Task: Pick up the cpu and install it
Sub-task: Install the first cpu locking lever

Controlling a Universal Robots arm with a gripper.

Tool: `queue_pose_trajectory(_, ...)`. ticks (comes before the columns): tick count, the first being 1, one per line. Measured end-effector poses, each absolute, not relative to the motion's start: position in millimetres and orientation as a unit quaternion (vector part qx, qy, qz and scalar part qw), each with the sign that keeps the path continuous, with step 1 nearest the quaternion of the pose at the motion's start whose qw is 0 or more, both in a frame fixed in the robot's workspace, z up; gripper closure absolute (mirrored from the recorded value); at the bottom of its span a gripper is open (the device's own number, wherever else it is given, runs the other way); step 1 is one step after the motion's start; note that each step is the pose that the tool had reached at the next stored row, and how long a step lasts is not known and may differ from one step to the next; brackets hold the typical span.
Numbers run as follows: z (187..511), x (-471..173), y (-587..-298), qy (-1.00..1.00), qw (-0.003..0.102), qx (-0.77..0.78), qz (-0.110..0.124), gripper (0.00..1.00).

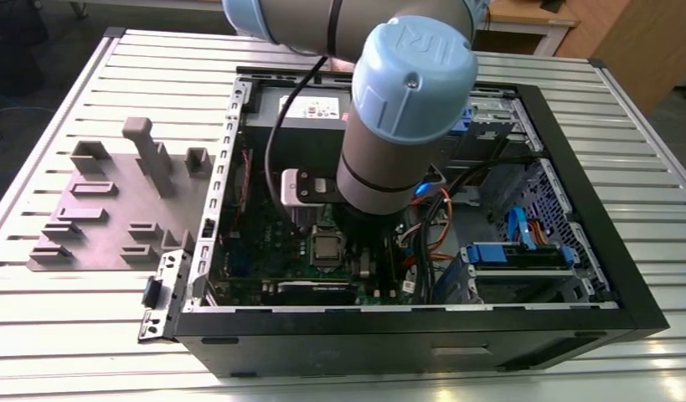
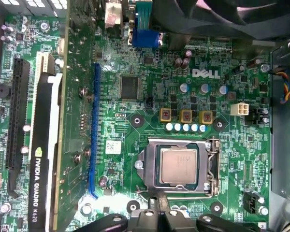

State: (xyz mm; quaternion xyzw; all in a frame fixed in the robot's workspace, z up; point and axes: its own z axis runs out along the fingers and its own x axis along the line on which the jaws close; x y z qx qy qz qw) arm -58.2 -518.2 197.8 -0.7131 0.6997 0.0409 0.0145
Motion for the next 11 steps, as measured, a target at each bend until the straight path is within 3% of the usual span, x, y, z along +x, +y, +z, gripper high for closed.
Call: queue_pose_trajectory(11,217,-58,-518,0.7,0.012,-0.713,0.043,0.89)
